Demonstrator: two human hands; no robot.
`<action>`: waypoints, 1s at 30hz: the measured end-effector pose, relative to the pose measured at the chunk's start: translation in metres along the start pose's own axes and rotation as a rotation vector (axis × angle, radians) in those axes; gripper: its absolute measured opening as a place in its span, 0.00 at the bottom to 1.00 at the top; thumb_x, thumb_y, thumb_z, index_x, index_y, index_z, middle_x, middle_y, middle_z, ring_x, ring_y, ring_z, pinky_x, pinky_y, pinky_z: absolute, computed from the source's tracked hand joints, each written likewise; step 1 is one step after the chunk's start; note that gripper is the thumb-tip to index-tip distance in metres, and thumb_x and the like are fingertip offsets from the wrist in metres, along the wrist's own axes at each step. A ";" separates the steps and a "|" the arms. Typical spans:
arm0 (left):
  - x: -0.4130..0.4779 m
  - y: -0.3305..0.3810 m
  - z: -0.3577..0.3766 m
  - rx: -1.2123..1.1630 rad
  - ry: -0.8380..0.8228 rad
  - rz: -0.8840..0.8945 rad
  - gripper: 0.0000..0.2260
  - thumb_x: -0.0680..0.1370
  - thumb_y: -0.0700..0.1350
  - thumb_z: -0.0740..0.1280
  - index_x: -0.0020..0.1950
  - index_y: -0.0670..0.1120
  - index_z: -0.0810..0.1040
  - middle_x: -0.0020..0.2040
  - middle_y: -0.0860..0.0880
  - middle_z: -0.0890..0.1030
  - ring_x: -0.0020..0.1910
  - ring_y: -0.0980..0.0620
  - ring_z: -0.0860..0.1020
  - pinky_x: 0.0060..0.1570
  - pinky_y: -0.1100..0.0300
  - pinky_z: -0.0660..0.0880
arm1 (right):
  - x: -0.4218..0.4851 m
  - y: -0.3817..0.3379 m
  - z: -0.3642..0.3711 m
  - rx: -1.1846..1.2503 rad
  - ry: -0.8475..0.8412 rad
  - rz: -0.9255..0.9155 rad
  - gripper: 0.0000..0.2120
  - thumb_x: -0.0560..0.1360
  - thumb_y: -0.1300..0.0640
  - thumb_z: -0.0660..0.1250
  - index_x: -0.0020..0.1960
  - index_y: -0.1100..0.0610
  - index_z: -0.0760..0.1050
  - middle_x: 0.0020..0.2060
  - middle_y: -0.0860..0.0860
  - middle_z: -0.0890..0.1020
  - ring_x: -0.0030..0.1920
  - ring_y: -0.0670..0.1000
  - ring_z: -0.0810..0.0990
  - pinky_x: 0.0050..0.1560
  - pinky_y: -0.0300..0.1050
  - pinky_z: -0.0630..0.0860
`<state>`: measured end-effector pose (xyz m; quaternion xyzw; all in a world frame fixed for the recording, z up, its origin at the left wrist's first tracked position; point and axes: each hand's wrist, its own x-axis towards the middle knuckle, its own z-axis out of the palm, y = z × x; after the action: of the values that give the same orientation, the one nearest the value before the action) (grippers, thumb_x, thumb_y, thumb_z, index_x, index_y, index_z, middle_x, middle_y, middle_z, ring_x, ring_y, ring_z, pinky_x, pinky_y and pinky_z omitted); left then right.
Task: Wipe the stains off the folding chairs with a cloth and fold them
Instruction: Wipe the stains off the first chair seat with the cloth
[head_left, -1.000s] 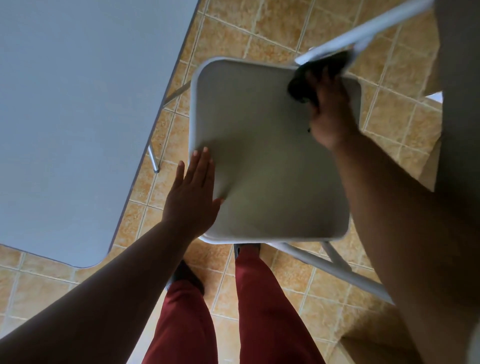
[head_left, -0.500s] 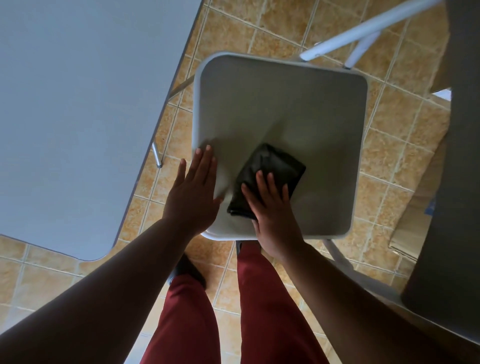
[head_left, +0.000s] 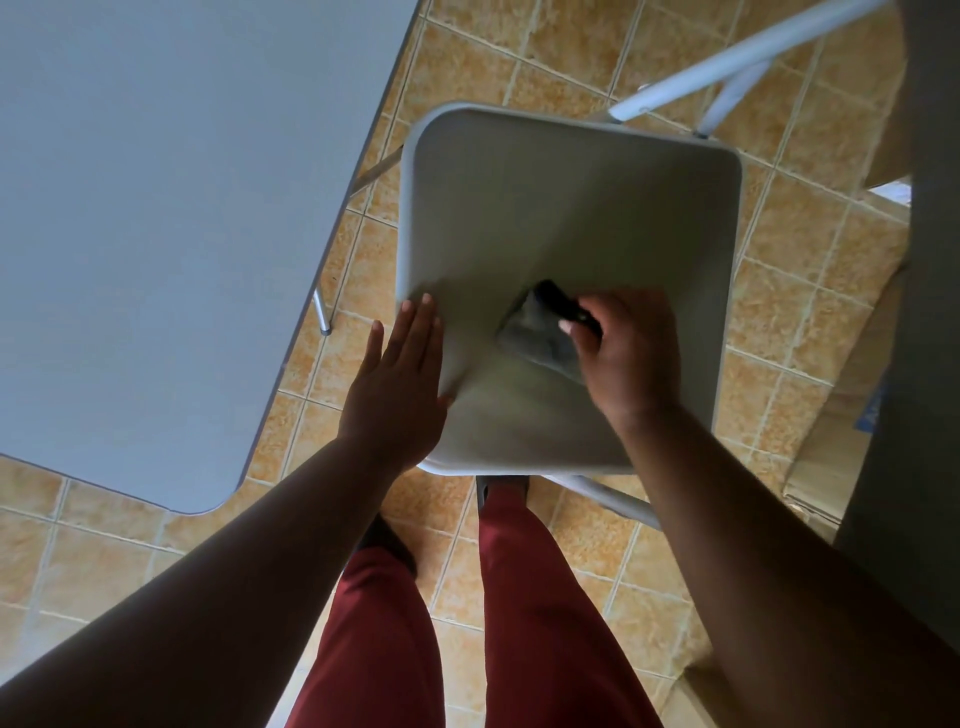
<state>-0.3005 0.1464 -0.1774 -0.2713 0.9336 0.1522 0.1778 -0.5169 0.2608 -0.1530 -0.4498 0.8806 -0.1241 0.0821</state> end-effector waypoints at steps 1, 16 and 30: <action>0.000 0.000 0.000 0.003 -0.002 -0.001 0.39 0.78 0.55 0.64 0.79 0.38 0.48 0.80 0.40 0.46 0.79 0.41 0.44 0.76 0.41 0.51 | 0.009 0.003 0.000 -0.026 0.000 0.012 0.11 0.71 0.52 0.70 0.50 0.56 0.79 0.42 0.57 0.81 0.45 0.62 0.75 0.45 0.53 0.71; -0.002 0.000 0.005 -0.024 0.019 -0.016 0.38 0.77 0.52 0.66 0.79 0.37 0.51 0.80 0.40 0.48 0.79 0.41 0.45 0.76 0.41 0.52 | -0.028 -0.012 0.050 -0.116 -0.266 -0.052 0.38 0.77 0.39 0.59 0.78 0.56 0.50 0.77 0.59 0.53 0.76 0.62 0.50 0.72 0.65 0.53; -0.004 0.000 0.004 -0.029 0.012 -0.021 0.37 0.78 0.53 0.64 0.79 0.38 0.50 0.80 0.41 0.46 0.79 0.42 0.44 0.76 0.41 0.52 | -0.086 -0.018 0.026 0.260 -0.245 -0.181 0.21 0.78 0.61 0.55 0.71 0.59 0.68 0.68 0.57 0.73 0.69 0.57 0.70 0.70 0.54 0.66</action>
<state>-0.2965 0.1493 -0.1793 -0.2844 0.9296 0.1620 0.1697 -0.4465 0.3169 -0.1702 -0.5246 0.7966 -0.1879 0.2345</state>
